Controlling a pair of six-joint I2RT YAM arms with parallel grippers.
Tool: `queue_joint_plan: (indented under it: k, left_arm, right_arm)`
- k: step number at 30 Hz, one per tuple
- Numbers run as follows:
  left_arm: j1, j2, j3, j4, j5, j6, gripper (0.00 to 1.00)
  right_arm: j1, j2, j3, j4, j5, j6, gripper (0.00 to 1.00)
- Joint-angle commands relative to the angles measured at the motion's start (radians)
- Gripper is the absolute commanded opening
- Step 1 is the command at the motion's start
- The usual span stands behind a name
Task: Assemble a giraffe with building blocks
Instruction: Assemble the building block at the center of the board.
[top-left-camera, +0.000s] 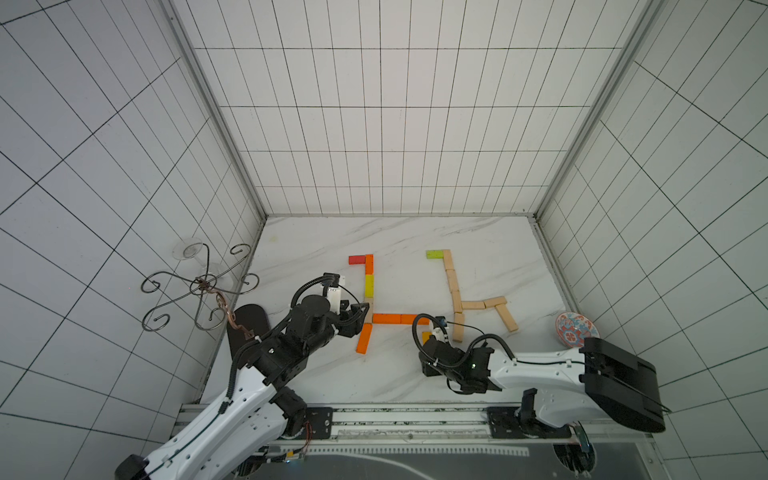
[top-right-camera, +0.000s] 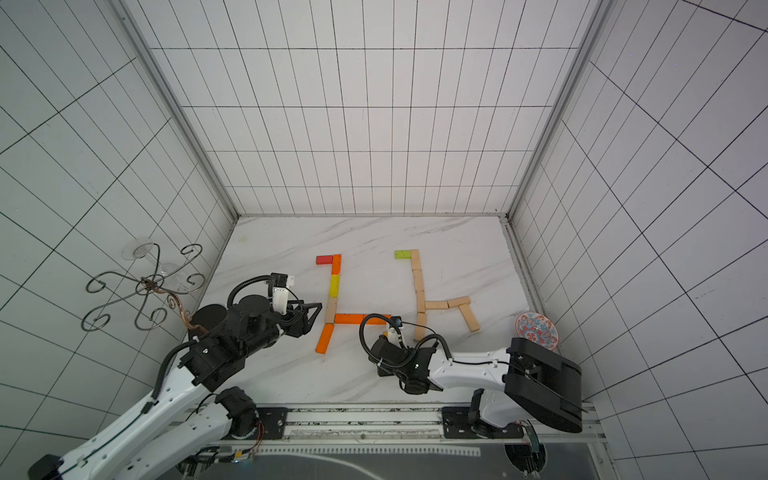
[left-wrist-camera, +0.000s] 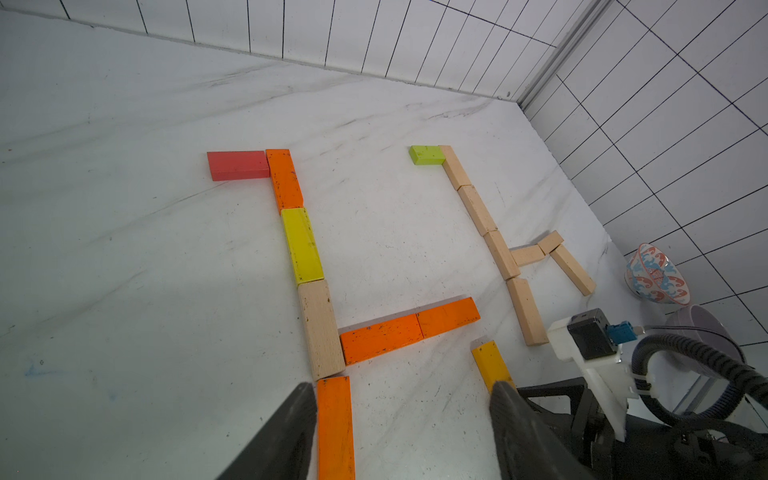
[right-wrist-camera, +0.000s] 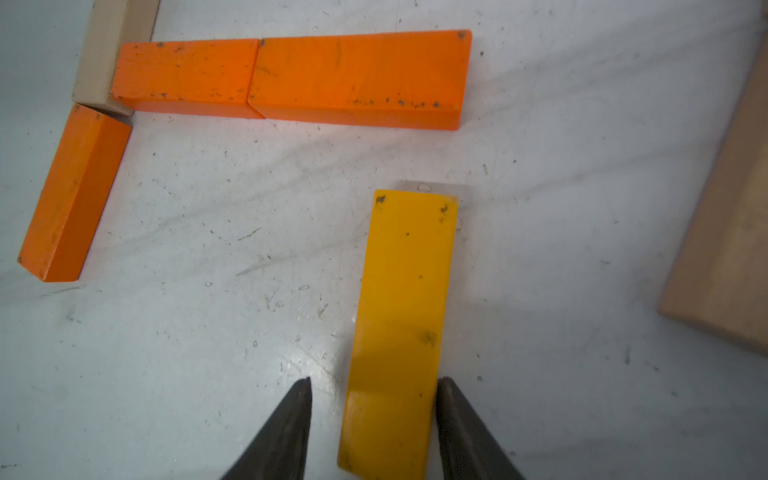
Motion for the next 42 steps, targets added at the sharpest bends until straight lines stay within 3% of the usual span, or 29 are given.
queue_joint_plan:
  k: [1,12,42]
  left_arm:
    - [0.018,-0.014,-0.011,0.025,0.032,0.004,0.67]
    - [0.032,-0.016,-0.016,0.031,0.044,0.001,0.67]
    - [0.059,-0.012,-0.019,0.040,0.069,0.001,0.67]
  right_arm:
    - [-0.012,0.037,-0.035,-0.046,-0.032,0.007,0.48]
    - [-0.041,0.083,-0.057,-0.020,-0.066,-0.035,0.29]
    - [-0.084,0.127,-0.014,-0.100,-0.046,0.026,0.29]
